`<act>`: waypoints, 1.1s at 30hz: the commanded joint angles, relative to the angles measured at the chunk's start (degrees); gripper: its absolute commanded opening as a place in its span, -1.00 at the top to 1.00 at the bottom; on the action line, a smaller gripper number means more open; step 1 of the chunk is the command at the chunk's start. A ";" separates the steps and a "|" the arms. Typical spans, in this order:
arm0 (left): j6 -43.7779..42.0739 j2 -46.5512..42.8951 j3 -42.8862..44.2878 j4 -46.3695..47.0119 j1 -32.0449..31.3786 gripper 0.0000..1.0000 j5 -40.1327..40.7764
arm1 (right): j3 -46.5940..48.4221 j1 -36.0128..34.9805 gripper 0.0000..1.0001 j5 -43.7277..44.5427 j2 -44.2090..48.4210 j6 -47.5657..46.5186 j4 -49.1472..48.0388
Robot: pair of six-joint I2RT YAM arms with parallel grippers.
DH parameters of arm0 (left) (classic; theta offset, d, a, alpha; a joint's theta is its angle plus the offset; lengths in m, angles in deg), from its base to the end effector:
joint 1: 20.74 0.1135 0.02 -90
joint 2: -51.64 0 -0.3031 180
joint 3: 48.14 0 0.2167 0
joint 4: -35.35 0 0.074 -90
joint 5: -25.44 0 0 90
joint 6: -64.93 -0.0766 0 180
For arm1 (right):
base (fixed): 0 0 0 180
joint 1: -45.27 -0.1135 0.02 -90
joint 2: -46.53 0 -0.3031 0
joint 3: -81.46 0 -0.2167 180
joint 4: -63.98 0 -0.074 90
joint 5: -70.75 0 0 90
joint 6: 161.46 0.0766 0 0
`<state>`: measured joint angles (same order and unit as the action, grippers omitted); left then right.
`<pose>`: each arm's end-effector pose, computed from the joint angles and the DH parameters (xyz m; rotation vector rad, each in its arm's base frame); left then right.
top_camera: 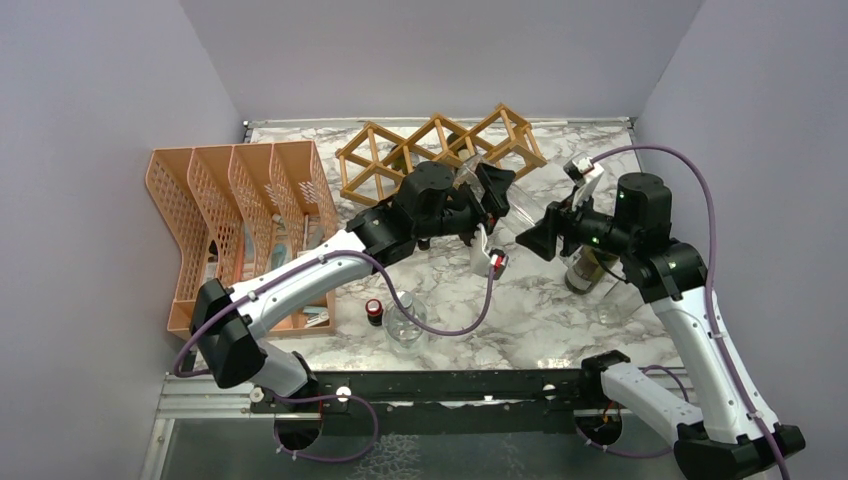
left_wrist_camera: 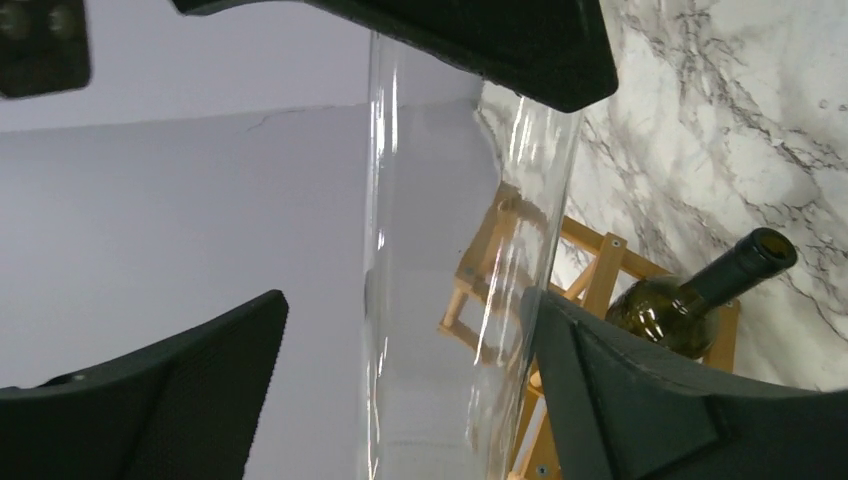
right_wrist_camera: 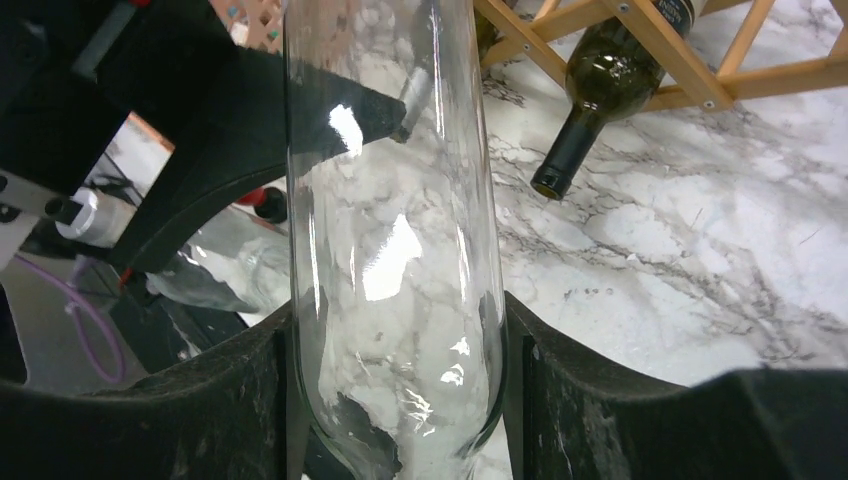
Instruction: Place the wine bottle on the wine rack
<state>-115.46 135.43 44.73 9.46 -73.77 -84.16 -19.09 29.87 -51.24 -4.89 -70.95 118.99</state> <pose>0.1846 -0.2880 0.4067 1.8150 0.3522 0.1361 0.1301 0.0779 0.3892 -0.6115 1.9499 0.7422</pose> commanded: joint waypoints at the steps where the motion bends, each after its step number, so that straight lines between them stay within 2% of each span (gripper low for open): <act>1: 5.18 -3.26 -2.05 8.14 -0.49 -0.98 -0.13 | 2.46 0.02 0.98 5.93 1.48 3.99 -2.86; 7: 6.63 -5.18 -3.20 8.54 -0.45 -0.98 0.87 | 4.05 0.02 0.98 9.87 1.56 7.63 -3.71; 11: 11.89 -7.40 -2.62 10.13 -0.49 -0.98 1.03 | 3.28 0.02 0.98 11.73 1.49 9.05 -4.79; 14: 19.18 -9.54 -3.19 14.43 -0.47 -0.98 1.24 | 2.20 0.06 0.98 11.85 1.09 10.12 -6.13; 16: 28.52 -10.83 -5.02 24.36 -0.41 -0.98 2.91 | 1.10 0.02 0.98 11.33 0.74 10.82 -7.38; 18: 38.98 -11.39 -6.44 32.60 -0.40 -0.98 6.32 | -0.24 0.06 0.98 10.28 0.22 11.23 -9.05; 24: 63.53 -11.62 -3.88 34.11 -0.40 -0.98 25.94 | -5.30 -0.04 0.98 6.30 -2.02 13.53 -15.21; 30: 74.22 -14.85 -9.35 32.18 -0.34 -0.98 45.02 | -9.12 -2.44 0.98 5.89 -5.24 15.76 -20.28; 33: 78.95 -16.29 -9.74 25.46 -0.04 -0.98 51.36 | -9.30 -6.28 0.98 9.79 -7.84 16.07 -21.71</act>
<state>-48.34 121.99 35.92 40.14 -74.01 -48.25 -29.06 27.55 -43.02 -11.23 -56.39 106.56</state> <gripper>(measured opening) 0.987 0.603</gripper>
